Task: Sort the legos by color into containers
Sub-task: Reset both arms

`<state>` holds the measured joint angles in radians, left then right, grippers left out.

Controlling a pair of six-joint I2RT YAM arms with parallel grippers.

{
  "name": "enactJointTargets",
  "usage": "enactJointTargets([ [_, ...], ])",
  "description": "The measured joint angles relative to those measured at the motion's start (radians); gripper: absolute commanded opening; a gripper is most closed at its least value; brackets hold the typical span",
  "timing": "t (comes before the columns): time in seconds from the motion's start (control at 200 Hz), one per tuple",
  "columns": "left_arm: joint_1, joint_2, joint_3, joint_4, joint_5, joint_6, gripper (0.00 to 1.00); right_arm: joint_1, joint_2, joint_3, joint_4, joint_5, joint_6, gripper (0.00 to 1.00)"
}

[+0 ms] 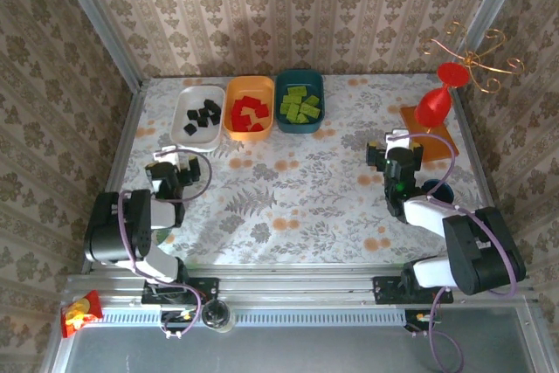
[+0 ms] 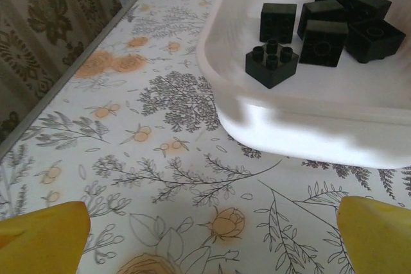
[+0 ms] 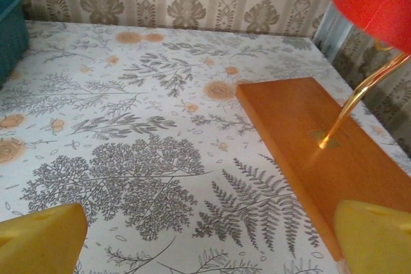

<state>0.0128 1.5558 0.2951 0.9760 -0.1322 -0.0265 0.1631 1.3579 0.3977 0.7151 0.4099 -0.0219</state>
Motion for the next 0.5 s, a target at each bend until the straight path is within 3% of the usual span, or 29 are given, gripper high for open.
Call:
enactJointTargets([
  [0.5, -0.026, 0.005, 0.02, 0.037, -0.006, 0.024, 1.0, -0.083, 0.164, -0.064, 0.218, -0.15, 0.022, 1.0],
])
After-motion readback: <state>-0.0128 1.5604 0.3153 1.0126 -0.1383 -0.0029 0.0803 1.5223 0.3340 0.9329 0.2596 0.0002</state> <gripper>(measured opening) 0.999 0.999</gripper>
